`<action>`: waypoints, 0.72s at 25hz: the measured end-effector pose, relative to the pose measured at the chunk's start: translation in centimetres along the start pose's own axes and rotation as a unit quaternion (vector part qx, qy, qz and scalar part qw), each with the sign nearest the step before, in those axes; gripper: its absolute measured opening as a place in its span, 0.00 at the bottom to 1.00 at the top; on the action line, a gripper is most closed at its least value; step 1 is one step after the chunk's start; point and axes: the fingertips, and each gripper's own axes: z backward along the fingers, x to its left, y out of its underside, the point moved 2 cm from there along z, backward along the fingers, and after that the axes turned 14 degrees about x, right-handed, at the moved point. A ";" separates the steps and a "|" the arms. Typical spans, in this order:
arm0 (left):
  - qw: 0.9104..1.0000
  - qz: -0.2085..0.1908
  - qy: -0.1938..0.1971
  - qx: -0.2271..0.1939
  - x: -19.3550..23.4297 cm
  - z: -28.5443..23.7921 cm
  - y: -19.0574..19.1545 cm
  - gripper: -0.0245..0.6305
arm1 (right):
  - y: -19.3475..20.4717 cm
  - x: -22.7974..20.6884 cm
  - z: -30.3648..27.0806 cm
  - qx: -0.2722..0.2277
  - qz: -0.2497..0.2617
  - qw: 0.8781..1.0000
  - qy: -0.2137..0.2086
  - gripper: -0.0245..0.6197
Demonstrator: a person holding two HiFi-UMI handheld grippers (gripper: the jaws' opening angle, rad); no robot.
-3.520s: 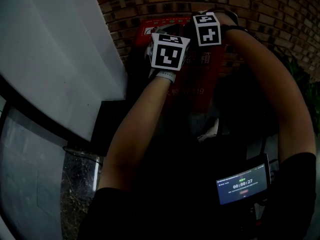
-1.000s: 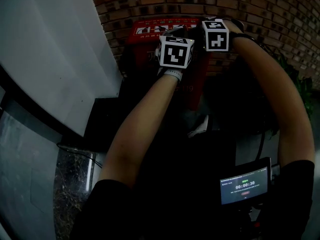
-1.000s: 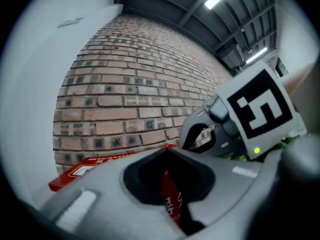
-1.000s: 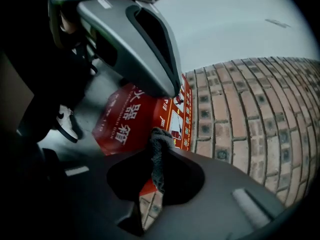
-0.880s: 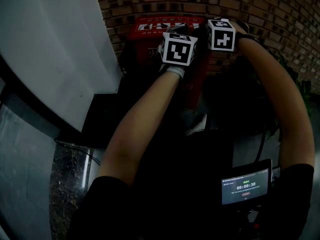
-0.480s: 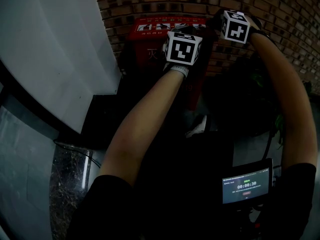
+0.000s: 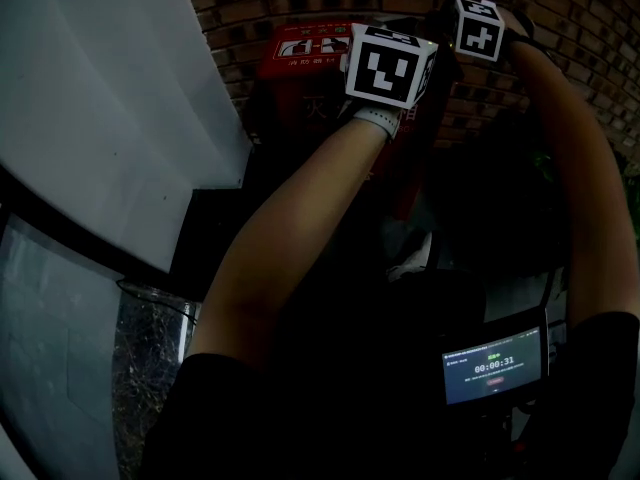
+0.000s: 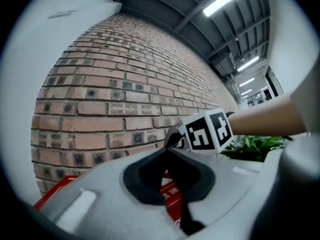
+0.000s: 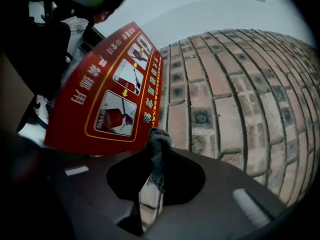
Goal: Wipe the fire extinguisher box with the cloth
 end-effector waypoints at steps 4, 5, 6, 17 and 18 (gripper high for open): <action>1.000 0.003 0.002 0.001 0.4 -0.7 0.7 0.04 | -1.0 0.0 -2.9 0.007 0.009 1.000 0.004 0.11; 1.000 0.000 -0.001 0.001 0.7 -0.8 0.9 0.04 | -1.0 0.2 -3.6 0.013 0.013 1.000 0.002 0.11; 1.000 -0.007 -0.008 0.000 1.0 -0.9 1.0 0.04 | -1.0 0.3 -4.2 0.018 0.015 1.000 0.001 0.11; 0.999 -0.028 -0.031 -0.005 1.4 -0.2 2.0 0.04 | -2.1 3.0 -1.4 -0.002 0.051 0.998 -0.031 0.10; 0.999 -0.030 -0.034 -0.005 1.5 0.0 2.0 0.04 | -2.2 3.3 -0.7 -0.003 0.055 0.998 -0.032 0.10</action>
